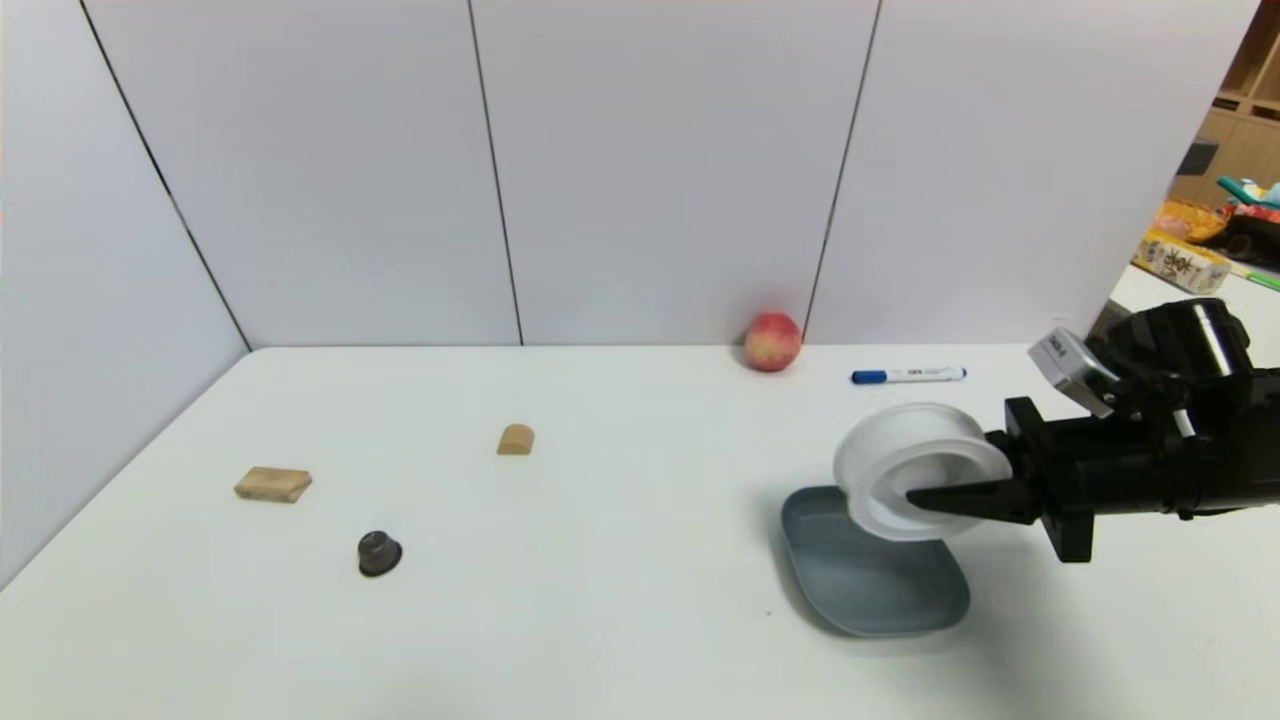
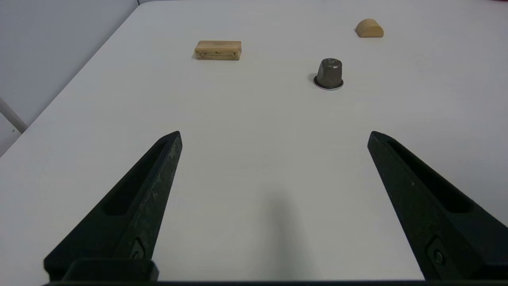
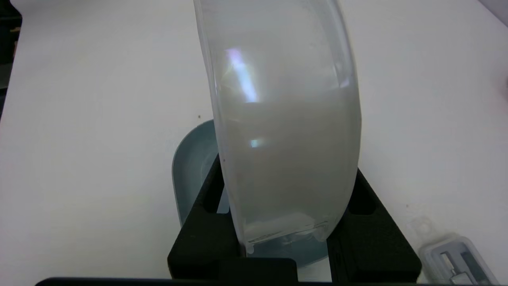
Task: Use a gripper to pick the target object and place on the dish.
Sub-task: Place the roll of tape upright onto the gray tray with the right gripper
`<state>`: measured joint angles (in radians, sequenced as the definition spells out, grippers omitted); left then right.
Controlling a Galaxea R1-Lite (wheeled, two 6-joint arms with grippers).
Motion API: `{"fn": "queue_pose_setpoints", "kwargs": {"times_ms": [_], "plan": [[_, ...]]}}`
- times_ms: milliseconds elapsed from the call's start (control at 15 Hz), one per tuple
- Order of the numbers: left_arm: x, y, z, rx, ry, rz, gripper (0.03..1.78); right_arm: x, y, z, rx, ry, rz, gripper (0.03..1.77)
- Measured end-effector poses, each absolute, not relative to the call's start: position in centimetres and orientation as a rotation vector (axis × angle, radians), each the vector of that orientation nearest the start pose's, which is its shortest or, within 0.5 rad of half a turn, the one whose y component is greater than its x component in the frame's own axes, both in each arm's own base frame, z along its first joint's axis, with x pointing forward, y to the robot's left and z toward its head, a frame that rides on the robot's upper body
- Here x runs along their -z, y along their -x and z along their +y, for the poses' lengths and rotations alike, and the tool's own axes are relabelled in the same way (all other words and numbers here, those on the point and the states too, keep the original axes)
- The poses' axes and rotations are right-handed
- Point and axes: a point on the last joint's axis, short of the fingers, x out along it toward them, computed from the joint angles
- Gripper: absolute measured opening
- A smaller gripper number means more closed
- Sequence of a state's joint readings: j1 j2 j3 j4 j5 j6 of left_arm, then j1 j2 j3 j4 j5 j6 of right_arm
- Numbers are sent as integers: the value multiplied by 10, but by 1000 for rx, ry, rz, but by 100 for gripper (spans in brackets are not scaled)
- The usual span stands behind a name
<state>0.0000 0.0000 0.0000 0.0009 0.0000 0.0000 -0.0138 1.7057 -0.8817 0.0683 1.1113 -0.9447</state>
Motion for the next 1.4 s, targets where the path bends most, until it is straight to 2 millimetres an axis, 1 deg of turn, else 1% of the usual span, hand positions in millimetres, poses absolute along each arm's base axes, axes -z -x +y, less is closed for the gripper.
{"fn": "queue_pose_setpoints", "kwargs": {"times_ms": [200, 600, 733, 1000, 1133, 1200, 1400], "plan": [[-75, 23, 0, 0, 0, 1, 169, -136, -269, 16, -1282, 343, 239, 58], [-75, 23, 0, 0, 0, 1, 169, -110, -280, 16, -1325, 395, 231, 58], [-75, 23, 0, 0, 0, 1, 169, -104, -283, 17, -1335, 397, 235, 58], [-75, 23, 0, 0, 0, 1, 169, -100, -287, 19, -1346, 396, 235, 58], [-75, 23, 0, 0, 0, 1, 169, -100, -289, 19, -1347, 396, 234, 83], [-75, 23, 0, 0, 0, 1, 169, -100, -290, 19, -1346, 397, 235, 94], [-75, 23, 0, 0, 0, 1, 169, -101, -292, 19, -1345, 397, 235, 118]]}}
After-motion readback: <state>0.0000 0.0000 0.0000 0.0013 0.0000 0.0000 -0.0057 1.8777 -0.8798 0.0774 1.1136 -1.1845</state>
